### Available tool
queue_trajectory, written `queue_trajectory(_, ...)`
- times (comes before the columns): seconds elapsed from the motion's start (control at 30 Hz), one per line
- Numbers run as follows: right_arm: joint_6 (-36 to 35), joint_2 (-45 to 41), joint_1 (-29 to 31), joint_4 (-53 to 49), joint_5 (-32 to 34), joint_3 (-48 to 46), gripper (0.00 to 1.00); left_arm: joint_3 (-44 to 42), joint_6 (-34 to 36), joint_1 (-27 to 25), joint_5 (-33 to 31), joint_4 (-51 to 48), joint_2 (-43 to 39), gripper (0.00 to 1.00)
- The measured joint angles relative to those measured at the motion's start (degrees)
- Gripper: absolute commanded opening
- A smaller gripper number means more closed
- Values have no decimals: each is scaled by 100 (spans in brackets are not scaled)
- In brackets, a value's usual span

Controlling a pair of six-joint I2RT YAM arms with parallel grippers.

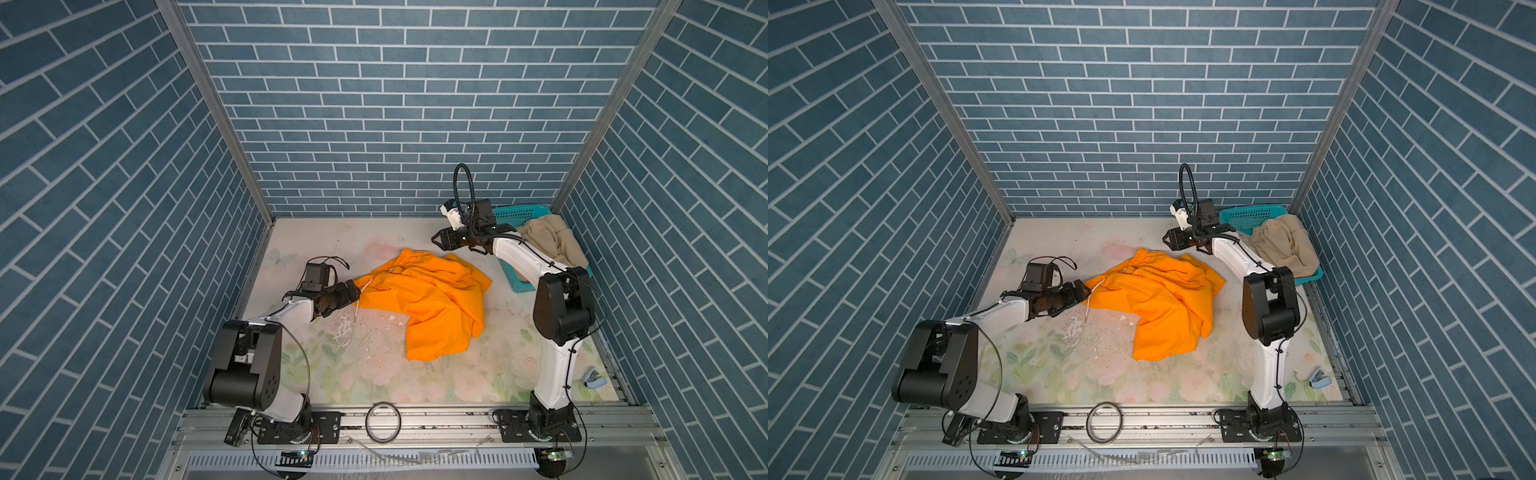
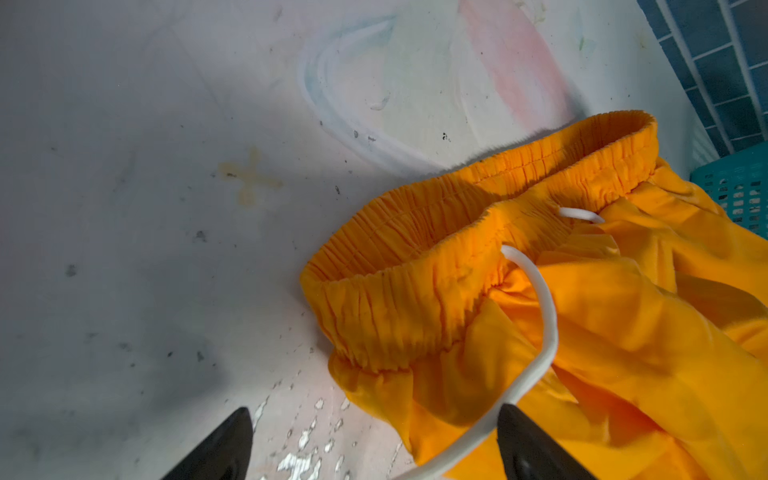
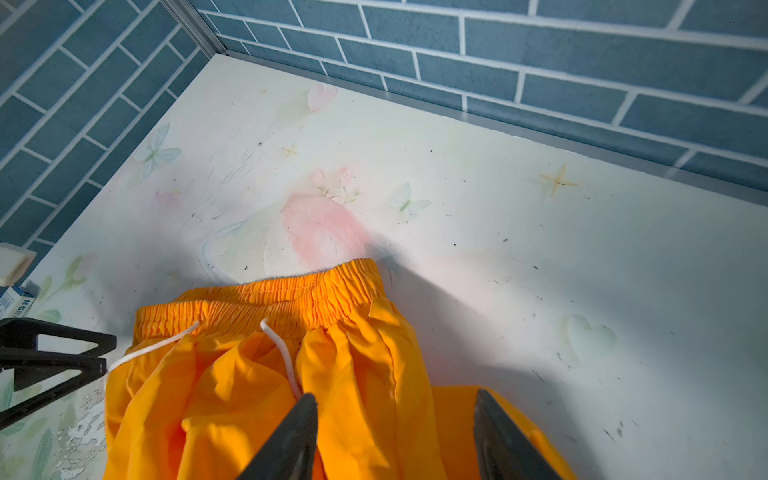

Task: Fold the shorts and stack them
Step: 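Grasp the waistband corner with the right gripper, left gripper holding its corner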

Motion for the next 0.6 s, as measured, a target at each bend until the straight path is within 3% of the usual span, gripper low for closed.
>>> queue_trajectory(0.2, -37, 1202, 2, -450, -295, 1117, 64, -11, -103, 0, 190, 546, 321, 78)
queue_trajectory(0.33, -35, 1602, 31, -750, -579, 1305, 54, -9, -83, 4, 278, 732, 452, 51)
queue_trajectory(0.4, -13, 1685, 76, -874, -721, 1298, 45, 4, -33, 7, 306, 791, 511, 25)
queue_trajectory(0.47, -46, 1694, 140, -901, -850, 1228, 22, 55, 33, 9, 293, 787, 577, 9)
queue_trajectory(0.53, 7, 1665, 201, -798, -1023, 1025, 1, 155, 155, 9, 271, 726, 634, 1)
queue_trajectory(0.6, 129, 1517, 234, -557, -1121, 525, 0, 286, 262, 11, 227, 629, 654, 0)
